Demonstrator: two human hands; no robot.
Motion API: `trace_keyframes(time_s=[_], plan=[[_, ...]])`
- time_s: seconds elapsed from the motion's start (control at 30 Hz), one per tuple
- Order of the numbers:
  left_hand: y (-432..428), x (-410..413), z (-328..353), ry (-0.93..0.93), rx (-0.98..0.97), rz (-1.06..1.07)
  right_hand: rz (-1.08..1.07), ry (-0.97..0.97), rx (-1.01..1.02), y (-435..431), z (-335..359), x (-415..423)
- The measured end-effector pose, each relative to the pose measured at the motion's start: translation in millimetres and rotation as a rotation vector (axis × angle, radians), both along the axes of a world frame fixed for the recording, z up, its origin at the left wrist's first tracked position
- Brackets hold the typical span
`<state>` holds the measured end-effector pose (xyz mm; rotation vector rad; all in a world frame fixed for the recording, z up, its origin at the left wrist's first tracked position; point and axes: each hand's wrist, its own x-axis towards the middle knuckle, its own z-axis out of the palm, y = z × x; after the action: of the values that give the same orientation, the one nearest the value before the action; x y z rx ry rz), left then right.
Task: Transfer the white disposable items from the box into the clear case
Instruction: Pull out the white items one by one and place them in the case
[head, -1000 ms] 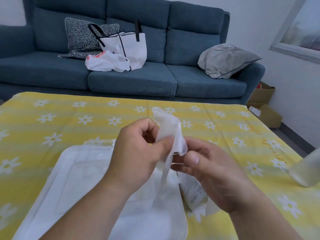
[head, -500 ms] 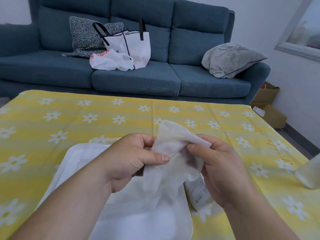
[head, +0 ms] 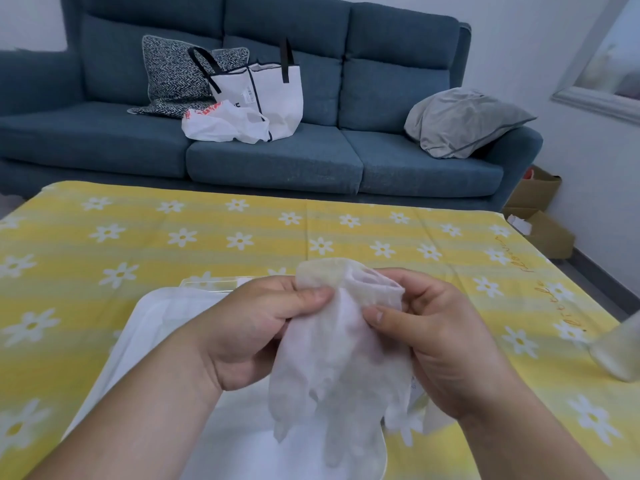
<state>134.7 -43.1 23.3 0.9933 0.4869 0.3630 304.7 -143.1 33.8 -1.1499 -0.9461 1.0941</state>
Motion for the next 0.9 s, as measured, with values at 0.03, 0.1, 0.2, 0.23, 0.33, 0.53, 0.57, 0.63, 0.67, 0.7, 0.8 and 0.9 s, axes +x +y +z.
trace_keyframes(time_s=[0.03, 0.1, 0.2, 0.23, 0.33, 0.53, 0.57, 0.63, 0.67, 0.7, 0.8, 0.9], plan=[[1, 0, 0, -0.017, 0.005, 0.039, -0.025, -0.016, -0.001, 0, -1, 2], [4, 1, 0, -0.077, -0.007, 0.162, -0.089, -0.039, -0.005, 1, -2, 7], [4, 3, -1, -0.167, 0.01, 0.22, -0.088, -0.016, -0.024, 1, -2, 10], [4, 3, -1, -0.172, 0.015, 0.215, -0.056, -0.007, -0.036, 0, -2, 9], [1, 6, -2, -0.12, 0.055, 0.222, 0.023, -0.071, -0.087, 0, 0, 4], [-3, 4, 4, -0.104, 0.065, 0.176, -0.045, -0.068, -0.182, 2, -1, 1], [-3, 4, 4, -0.116, 0.071, 0.128, -0.022, -0.043, -0.172, 1, 1, 0], [-1, 3, 1, -0.123, 0.077, 0.055, -0.001, 0.011, -0.142, 0, 1, -1], [0, 3, -1, -0.127, 0.08, 0.041, -0.002, 0.029, -0.131, 0, 2, -1], [1, 3, -3, -0.139, 0.087, 0.037, -0.006, 0.043, -0.122, 1, 2, -2], [1, 4, -11, -0.212, 0.089, 0.006, -0.01, 0.138, -0.082, 2, 3, -6], [-3, 6, -23, -0.279, -0.062, -0.034, 0.035, 0.107, -0.028, 1, 6, -9]])
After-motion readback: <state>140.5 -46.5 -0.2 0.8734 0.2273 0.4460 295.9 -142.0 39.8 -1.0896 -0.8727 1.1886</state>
